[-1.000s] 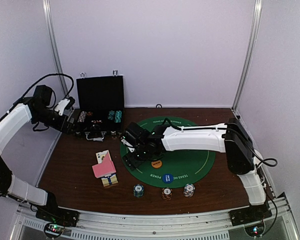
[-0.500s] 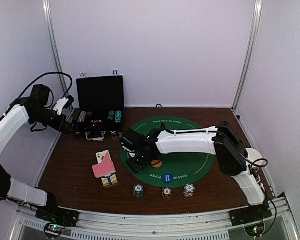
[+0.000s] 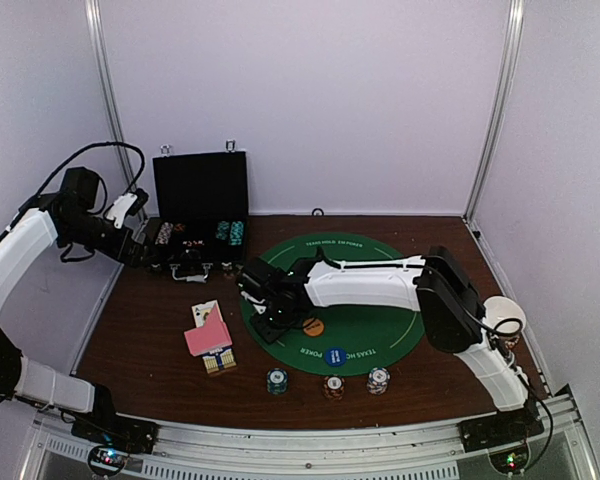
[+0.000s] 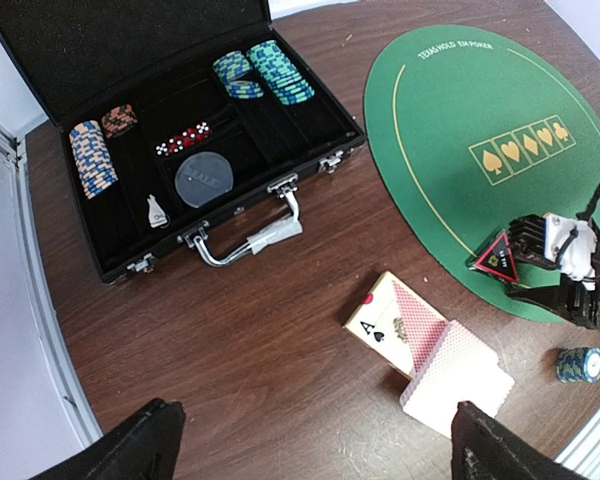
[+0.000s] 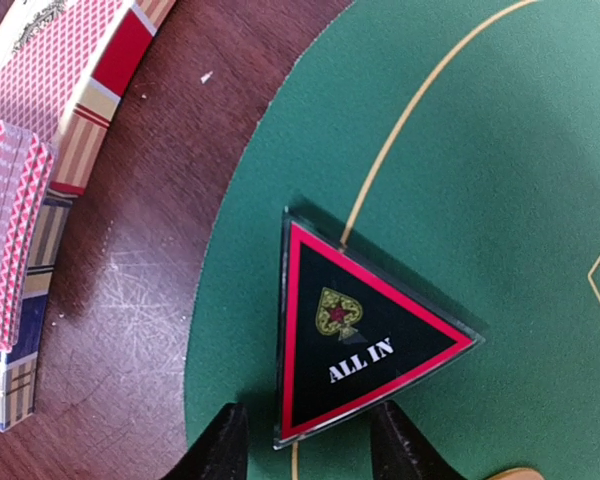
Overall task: Distribute texas hold em gaming equipment
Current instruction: Move the dealer button to the dealer area, then move the big blind button to the big blind area.
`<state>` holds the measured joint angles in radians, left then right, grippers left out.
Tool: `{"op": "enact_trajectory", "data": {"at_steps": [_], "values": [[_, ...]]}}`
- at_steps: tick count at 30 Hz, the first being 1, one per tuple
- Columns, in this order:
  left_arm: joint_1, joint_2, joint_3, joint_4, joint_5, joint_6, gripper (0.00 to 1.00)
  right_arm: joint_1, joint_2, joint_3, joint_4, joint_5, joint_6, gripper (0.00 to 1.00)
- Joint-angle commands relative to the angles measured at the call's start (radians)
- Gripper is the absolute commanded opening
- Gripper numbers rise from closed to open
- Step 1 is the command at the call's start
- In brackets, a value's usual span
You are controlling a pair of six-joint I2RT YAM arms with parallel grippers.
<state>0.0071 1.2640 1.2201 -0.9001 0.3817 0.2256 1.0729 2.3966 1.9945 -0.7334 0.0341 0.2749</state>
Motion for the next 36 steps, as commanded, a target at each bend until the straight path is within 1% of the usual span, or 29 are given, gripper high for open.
{"op": "enact_trajectory", "data": {"at_steps": [1,6,9,12,17,19,21,26,32,36], "values": [[0.007,0.006,0.035,0.004,0.019,-0.011,0.97,-0.013,0.048,0.059,-0.002,-0.002,-0.016,0.42],[0.007,0.008,0.043,-0.012,0.024,-0.008,0.97,-0.013,0.082,0.133,-0.030,0.007,-0.035,0.43],[0.006,0.013,0.048,-0.030,0.025,0.001,0.98,-0.024,0.071,0.140,-0.046,0.018,-0.035,0.44],[0.007,0.025,0.065,-0.066,0.028,0.020,0.98,-0.036,0.005,0.083,-0.039,0.025,-0.029,0.54],[0.007,0.056,0.116,-0.140,0.040,0.043,0.98,-0.043,-0.158,-0.114,0.006,0.061,-0.023,0.73],[0.007,0.062,0.129,-0.160,0.045,0.058,0.98,-0.045,-0.212,-0.188,0.007,0.082,-0.017,0.78],[0.006,0.065,0.137,-0.165,0.040,0.064,0.98,-0.045,-0.259,-0.262,0.003,0.107,-0.007,0.81],[0.006,0.063,0.149,-0.165,0.047,0.055,0.97,-0.050,-0.327,-0.405,0.018,0.139,0.028,0.84],[0.006,0.064,0.147,-0.165,0.061,0.039,0.98,-0.060,-0.300,-0.435,0.049,0.106,0.071,0.80],[0.007,0.068,0.141,-0.166,0.057,0.044,0.98,-0.077,-0.282,-0.444,0.063,0.097,0.087,0.75]]}}
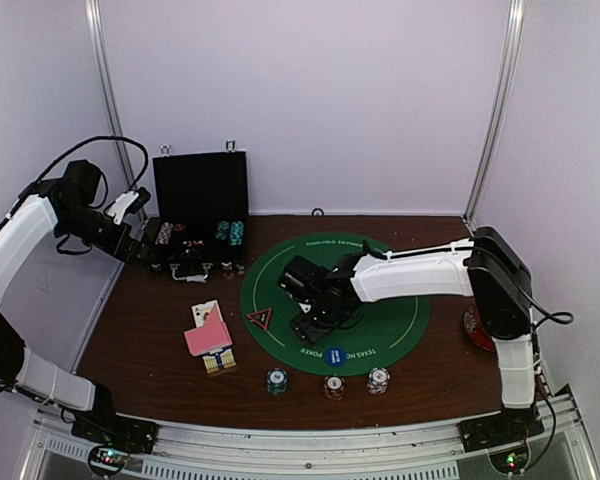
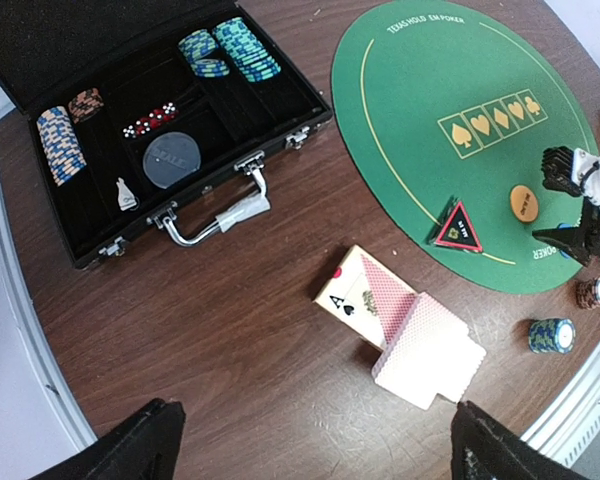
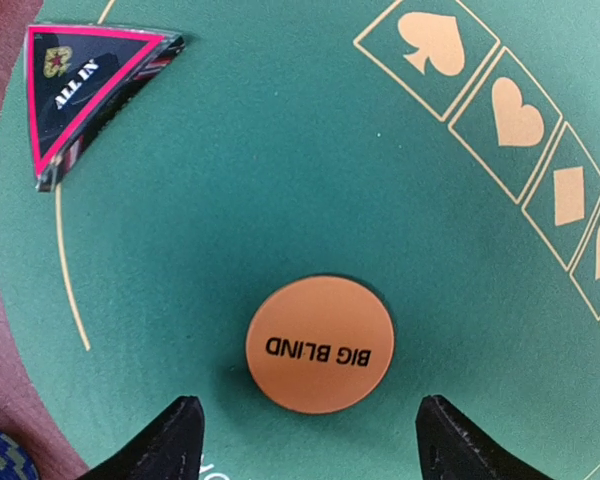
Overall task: Distribute texas hold em gaming equipment
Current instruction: Move the big blind button to the big blind area.
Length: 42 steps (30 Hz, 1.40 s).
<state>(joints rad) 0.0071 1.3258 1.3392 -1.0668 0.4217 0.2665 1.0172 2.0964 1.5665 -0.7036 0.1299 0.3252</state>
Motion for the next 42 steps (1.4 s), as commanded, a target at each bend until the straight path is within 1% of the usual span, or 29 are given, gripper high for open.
{"op": "enact_trajectory", "data": {"at_steps": [1,6,17,27,36,42], "values": [[0.007,0.008,0.026,-0.003,0.016,0.005,0.98,-0.027,0.019,-0.023,0.041,-0.003,0.041,0.74],[0.006,0.014,0.052,-0.006,0.021,0.005,0.98,-0.053,0.040,-0.034,0.064,-0.031,0.051,0.67],[0.005,0.026,0.070,-0.006,0.034,0.002,0.97,-0.069,0.081,-0.008,0.056,-0.044,0.061,0.64],[0.006,0.032,0.087,-0.006,0.038,-0.008,0.98,-0.082,0.084,-0.012,0.051,0.043,0.052,0.60],[0.007,0.036,0.095,-0.005,0.035,-0.011,0.98,-0.145,0.093,-0.005,0.093,0.037,0.043,0.56],[0.007,0.035,0.100,-0.006,0.029,-0.013,0.98,-0.186,0.133,0.040,0.110,0.034,0.020,0.50]]}}
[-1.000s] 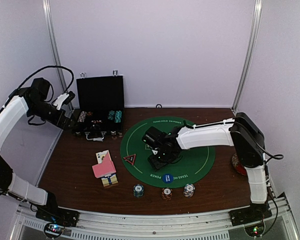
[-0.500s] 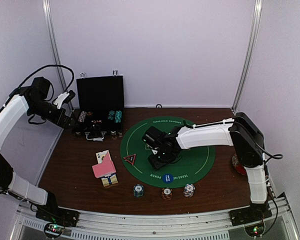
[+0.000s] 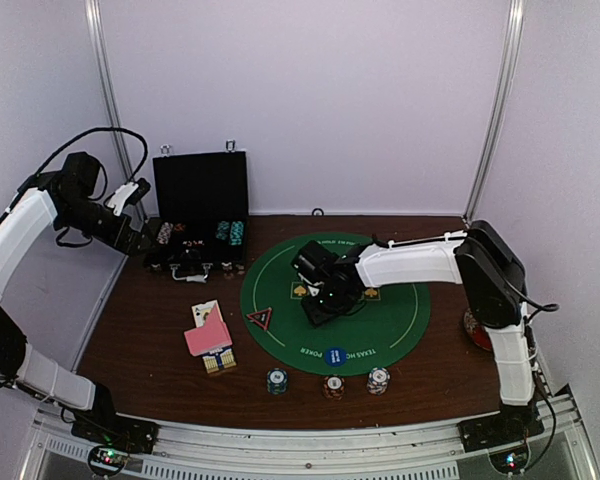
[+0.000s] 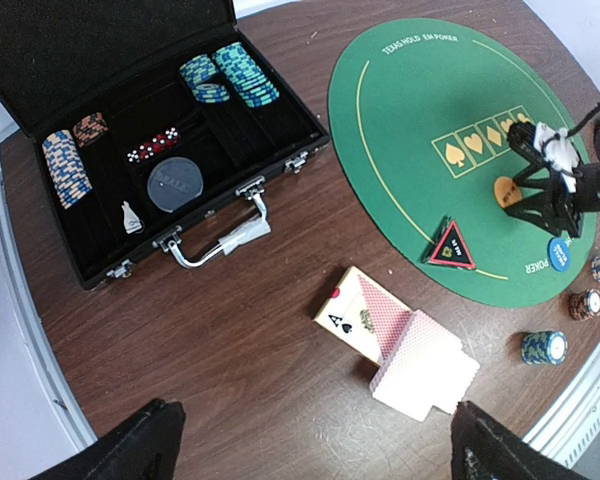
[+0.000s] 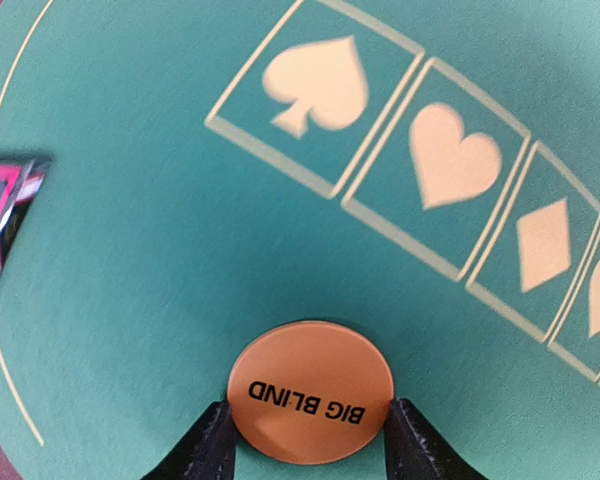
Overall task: Distribute texas hold em gaming equipment
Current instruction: Move the big blind button to the big blind area.
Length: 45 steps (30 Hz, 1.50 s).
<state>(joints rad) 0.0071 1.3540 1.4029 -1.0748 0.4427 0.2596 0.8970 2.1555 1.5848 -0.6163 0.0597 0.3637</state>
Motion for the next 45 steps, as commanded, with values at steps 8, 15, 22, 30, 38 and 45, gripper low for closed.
{"op": "enact_trajectory", "data": {"at_steps": [8,15,22,30,38,45], "values": [[0.007,-0.001,0.039,-0.001,0.000,-0.005,0.98,-0.128,0.145,0.146,0.022,0.129,-0.054,0.44],[0.005,0.004,0.040,-0.004,-0.003,-0.002,0.98,-0.208,0.258,0.325,-0.010,0.094,-0.069,0.42],[0.006,0.010,0.044,-0.014,0.008,-0.002,0.98,-0.269,0.378,0.541,-0.062,0.038,-0.067,0.41],[0.007,0.016,0.046,-0.022,0.005,0.008,0.98,-0.296,0.485,0.764,-0.133,0.012,-0.080,0.41],[0.006,0.025,0.057,-0.022,0.009,0.018,0.98,-0.275,0.308,0.610,-0.062,0.009,-0.114,0.69],[0.007,0.017,0.051,-0.022,0.015,0.027,0.98,-0.250,0.165,0.375,0.015,-0.008,-0.079,0.79]]}}
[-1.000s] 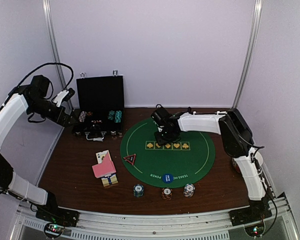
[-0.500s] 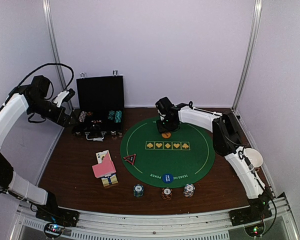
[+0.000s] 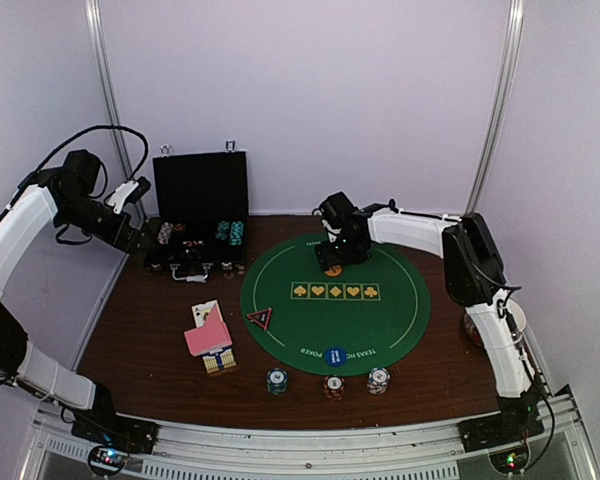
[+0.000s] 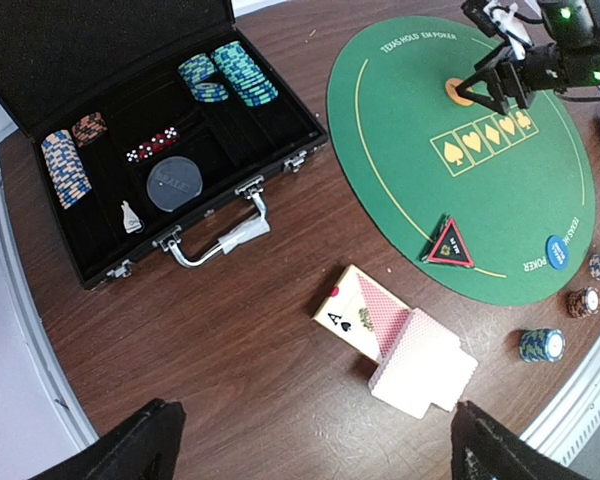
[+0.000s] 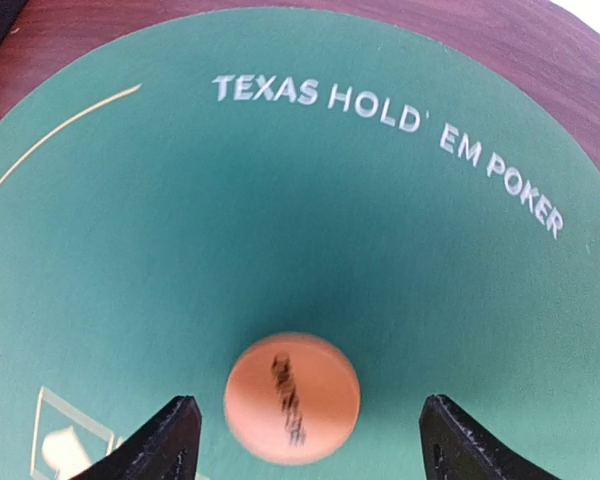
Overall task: Distribute texas hold em gaming equipment
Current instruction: Move the big blind button to the big blind area.
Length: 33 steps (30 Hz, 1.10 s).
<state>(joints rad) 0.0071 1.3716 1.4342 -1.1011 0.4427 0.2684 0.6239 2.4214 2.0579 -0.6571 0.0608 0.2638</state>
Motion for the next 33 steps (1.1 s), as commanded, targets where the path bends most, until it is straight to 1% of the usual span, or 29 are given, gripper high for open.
{"op": "enact_trajectory", "data": {"at_steps": [1,5,8,13,17,19,21,33], "values": [[0.007,-0.001,0.019,0.004,0.014,0.020,0.98,0.028,-0.113,-0.132,0.073,-0.017,0.034,0.79],[0.007,-0.007,0.015,0.004,0.016,0.023,0.98,0.036,-0.139,-0.252,0.135,-0.034,0.093,0.76],[0.006,-0.008,0.018,0.004,0.012,0.024,0.97,0.039,-0.134,-0.282,0.156,-0.041,0.118,0.70],[0.007,-0.012,0.019,0.004,0.010,0.022,0.97,0.039,-0.103,-0.258,0.139,-0.016,0.127,0.59],[0.007,-0.017,0.019,0.003,0.009,0.019,0.98,0.038,-0.062,-0.201,0.107,0.018,0.126,0.44],[0.006,-0.020,0.018,0.004,0.006,0.019,0.97,0.036,-0.040,-0.167,0.093,0.032,0.121,0.39],[0.005,-0.022,0.018,0.004,0.004,0.021,0.98,0.035,-0.013,-0.126,0.076,0.048,0.115,0.37],[0.005,-0.027,0.010,0.004,0.004,0.017,0.98,0.004,0.098,0.097,0.005,0.117,0.093,0.34]]}}
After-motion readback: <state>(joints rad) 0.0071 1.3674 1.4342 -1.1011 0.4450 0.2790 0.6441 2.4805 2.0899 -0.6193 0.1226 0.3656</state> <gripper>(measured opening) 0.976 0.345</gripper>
